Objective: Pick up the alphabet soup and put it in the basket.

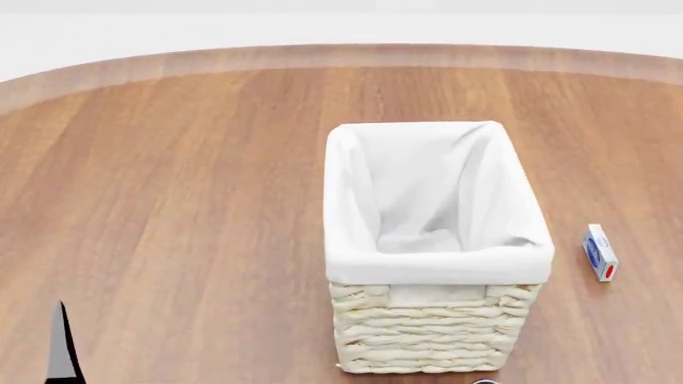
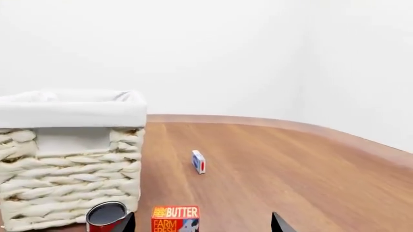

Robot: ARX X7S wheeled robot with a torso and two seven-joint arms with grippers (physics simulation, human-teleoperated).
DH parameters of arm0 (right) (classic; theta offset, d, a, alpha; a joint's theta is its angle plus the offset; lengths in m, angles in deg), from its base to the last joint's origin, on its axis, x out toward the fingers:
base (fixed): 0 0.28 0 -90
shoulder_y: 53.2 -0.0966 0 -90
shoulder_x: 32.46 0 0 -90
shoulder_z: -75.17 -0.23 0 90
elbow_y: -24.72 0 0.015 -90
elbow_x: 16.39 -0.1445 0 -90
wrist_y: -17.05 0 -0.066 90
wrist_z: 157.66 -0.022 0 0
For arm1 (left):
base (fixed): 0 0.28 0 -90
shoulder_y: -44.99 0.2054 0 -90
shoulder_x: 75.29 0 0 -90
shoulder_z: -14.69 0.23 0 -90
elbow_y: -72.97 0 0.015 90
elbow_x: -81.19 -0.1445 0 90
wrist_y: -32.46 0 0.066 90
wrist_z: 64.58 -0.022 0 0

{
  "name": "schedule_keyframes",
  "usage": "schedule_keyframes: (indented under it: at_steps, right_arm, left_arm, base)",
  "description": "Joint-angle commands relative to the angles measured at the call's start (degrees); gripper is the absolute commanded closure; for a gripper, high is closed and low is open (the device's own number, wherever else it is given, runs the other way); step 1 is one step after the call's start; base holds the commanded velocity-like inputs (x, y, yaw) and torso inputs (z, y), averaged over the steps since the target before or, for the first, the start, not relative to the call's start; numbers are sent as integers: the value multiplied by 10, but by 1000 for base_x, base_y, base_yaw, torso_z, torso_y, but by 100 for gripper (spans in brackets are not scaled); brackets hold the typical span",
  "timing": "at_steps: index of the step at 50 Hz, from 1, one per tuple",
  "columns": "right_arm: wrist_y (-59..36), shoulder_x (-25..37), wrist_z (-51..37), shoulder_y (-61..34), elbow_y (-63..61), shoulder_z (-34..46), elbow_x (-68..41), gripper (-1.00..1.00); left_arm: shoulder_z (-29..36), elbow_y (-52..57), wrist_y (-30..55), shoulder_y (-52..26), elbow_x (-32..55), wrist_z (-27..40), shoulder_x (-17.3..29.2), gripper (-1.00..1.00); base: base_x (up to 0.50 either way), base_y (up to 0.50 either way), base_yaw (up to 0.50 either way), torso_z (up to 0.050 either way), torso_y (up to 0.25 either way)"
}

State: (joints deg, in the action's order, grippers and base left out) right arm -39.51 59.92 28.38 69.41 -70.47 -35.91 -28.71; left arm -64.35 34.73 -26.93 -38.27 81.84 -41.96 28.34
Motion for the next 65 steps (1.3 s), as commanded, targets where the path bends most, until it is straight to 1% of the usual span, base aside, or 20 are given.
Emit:
schedule_keyframes:
  at_steps: [1,11,23,37,54,56,57,62,65]
  right_arm:
    - [45,2,-34,-32,72,10,24,-100]
    - [79,5,-45,-60,144,25,24,-100]
    - [102,11,-52,-81,201,43,20,-100]
    - [153,19,-55,-119,314,49,18,-100]
    - [155,29,-73,-132,324,53,13,-100]
    - [125,30,-86,-119,280,52,17,-100]
    - [146,31,-80,-132,314,52,15,-100]
    - [162,35,-81,-149,346,51,14,-100]
    - [179,35,-81,-170,387,51,18,-100]
  left_arm:
    - [0,7,6,0,4,6,4,-100]
    - [-4,13,8,2,8,11,7,-100]
    - [-2,14,13,-1,12,14,10,-100]
    - [-5,20,19,-3,19,18,14,-100]
    - [0,15,11,0,20,24,19,-100]
    - [1,14,11,-1,21,24,19,-100]
    - [1,14,11,-1,21,25,20,-100]
    - [4,11,10,-2,22,26,20,-100]
    - [6,12,11,-2,22,27,21,-100]
  base:
    - [0,0,0,0,0]
    - [0,0,0,0,0]
    - [0,0,0,0,0]
    - [0,0,0,0,0]
    - [0,0,0,0,0]
    - [0,0,0,0,0]
    - [0,0,0,0,0]
    - [0,0,0,0,0]
    - [0,0,0,0,0]
